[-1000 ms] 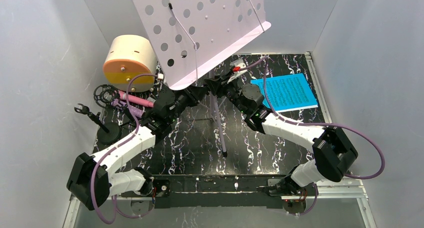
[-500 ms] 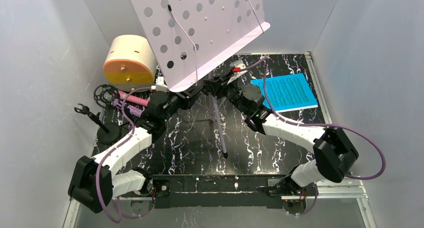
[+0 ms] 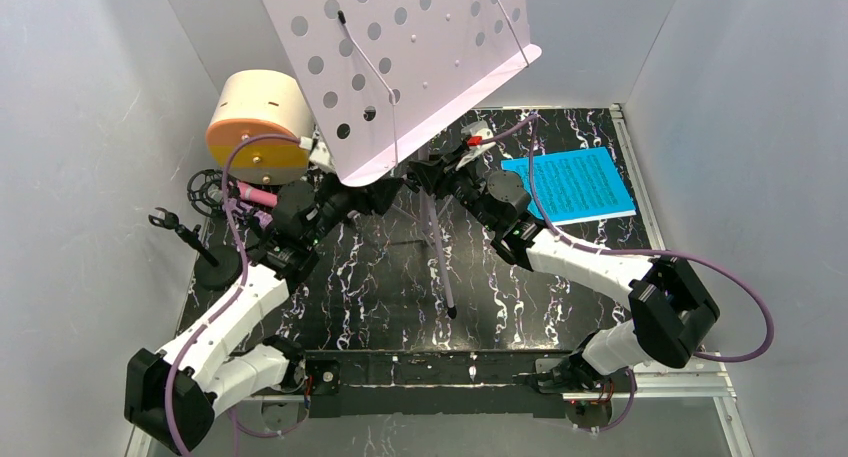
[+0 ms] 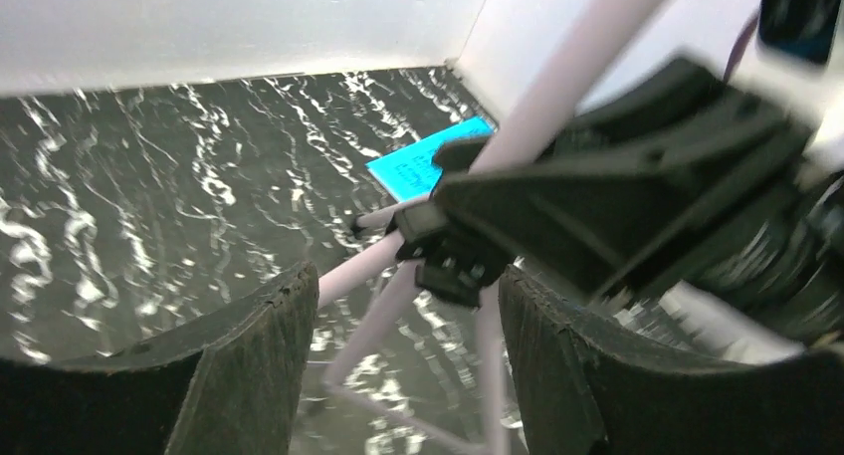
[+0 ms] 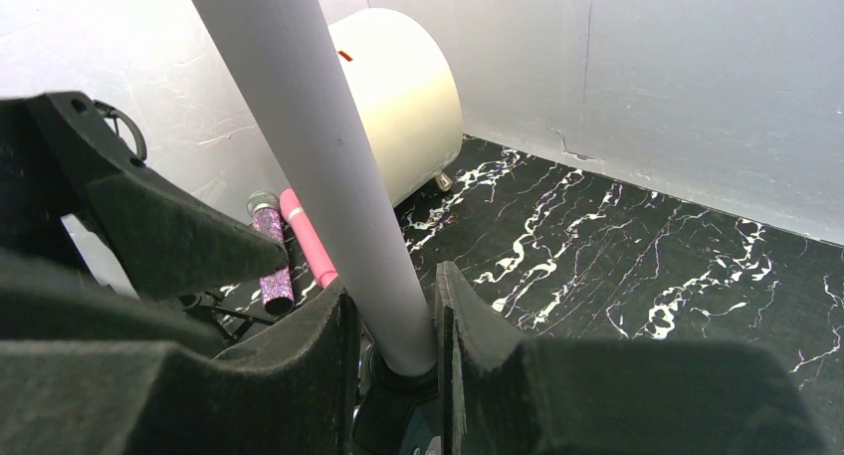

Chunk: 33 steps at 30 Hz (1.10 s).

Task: Pack up the instrument practice props
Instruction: Unscrew the knob on the music stand.

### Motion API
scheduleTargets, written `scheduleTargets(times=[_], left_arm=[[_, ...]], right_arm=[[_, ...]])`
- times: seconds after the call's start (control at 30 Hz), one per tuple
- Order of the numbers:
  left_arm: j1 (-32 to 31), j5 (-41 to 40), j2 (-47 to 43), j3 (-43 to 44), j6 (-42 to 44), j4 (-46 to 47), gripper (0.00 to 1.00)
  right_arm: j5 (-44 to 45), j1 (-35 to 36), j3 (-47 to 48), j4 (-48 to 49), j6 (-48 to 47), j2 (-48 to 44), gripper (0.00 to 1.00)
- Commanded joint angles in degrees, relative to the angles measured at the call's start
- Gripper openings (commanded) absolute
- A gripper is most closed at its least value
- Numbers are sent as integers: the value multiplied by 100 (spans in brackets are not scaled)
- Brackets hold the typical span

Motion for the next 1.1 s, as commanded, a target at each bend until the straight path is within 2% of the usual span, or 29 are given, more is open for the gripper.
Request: scheduleTargets(times=[0.0, 0.13, 0.33, 0.53, 0.63, 0.8, 1.07], left_arm=[[5, 856, -250, -654, 2823, 1108, 66], [-4, 1229, -251, -700, 4262, 1236, 69], [-147, 1614, -45, -556, 5673, 1241, 70], [-510, 1416, 189, -534, 6878, 1174, 70], [-746, 1212, 232, -529, 7463, 1143, 66], [-1010, 883, 361, -449, 8020, 895, 57], [-1188, 266, 449, -656, 7671, 867, 40]], right_arm=[[-107, 41, -205, -745, 898, 99, 1], [-126, 41, -204, -745, 877, 110, 1], [-186, 40, -177, -727, 894, 181, 1], [-169, 35, -200, -727, 872, 148, 1], [-178, 41, -187, -722, 860, 171, 1], [-204, 39, -156, -718, 866, 239, 1], [-208, 32, -132, -718, 884, 280, 1]])
